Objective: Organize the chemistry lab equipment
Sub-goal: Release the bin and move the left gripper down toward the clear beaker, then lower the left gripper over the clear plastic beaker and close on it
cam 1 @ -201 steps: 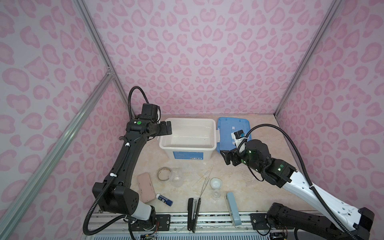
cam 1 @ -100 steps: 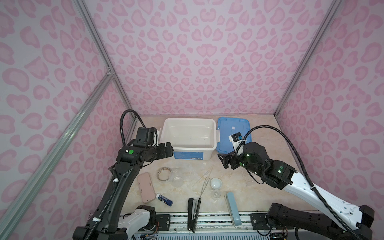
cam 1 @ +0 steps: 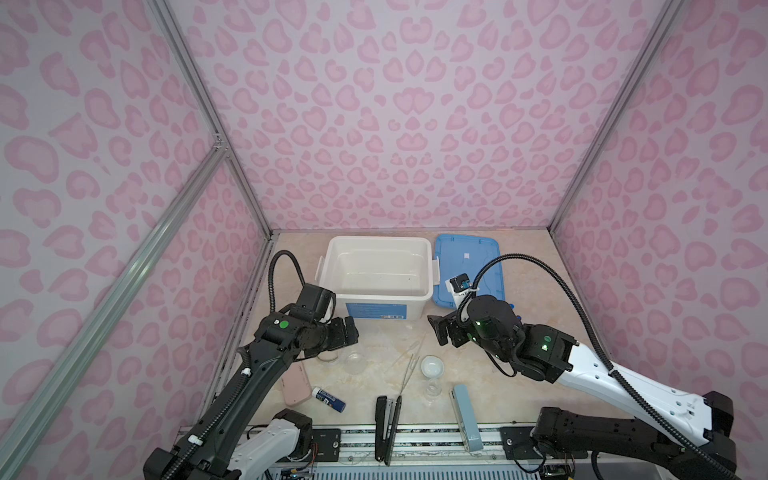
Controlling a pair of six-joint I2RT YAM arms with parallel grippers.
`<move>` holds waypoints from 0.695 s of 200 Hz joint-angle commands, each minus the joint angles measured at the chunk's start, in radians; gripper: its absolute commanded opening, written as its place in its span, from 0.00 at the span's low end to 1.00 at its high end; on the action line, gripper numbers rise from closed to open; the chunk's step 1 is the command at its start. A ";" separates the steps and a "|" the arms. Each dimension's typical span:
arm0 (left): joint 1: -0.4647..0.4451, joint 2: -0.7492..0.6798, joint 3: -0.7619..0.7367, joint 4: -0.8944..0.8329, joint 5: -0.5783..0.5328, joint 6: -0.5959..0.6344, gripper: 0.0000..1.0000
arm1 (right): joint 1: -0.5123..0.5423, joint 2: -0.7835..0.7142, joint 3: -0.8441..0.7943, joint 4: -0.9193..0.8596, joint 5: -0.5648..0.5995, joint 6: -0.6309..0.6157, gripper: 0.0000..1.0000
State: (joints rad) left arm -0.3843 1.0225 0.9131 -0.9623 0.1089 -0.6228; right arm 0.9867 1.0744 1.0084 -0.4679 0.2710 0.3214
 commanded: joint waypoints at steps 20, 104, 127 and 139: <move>-0.077 -0.033 -0.076 0.081 -0.068 -0.203 0.97 | 0.003 0.009 -0.007 0.021 0.026 0.001 0.98; -0.138 -0.048 -0.188 0.240 -0.104 -0.416 0.97 | 0.004 0.010 -0.048 0.044 0.040 0.004 0.98; -0.141 -0.001 -0.187 0.281 -0.081 -0.414 0.97 | 0.003 0.009 -0.057 0.049 0.036 0.006 0.98; -0.142 0.029 -0.185 0.301 -0.059 -0.417 0.97 | 0.004 0.009 -0.058 0.048 0.037 0.004 0.98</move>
State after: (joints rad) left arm -0.5255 1.0122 0.7296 -0.7319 0.0307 -1.0042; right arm 0.9882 1.0817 0.9592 -0.4412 0.2924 0.3214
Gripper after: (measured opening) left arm 0.971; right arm 0.980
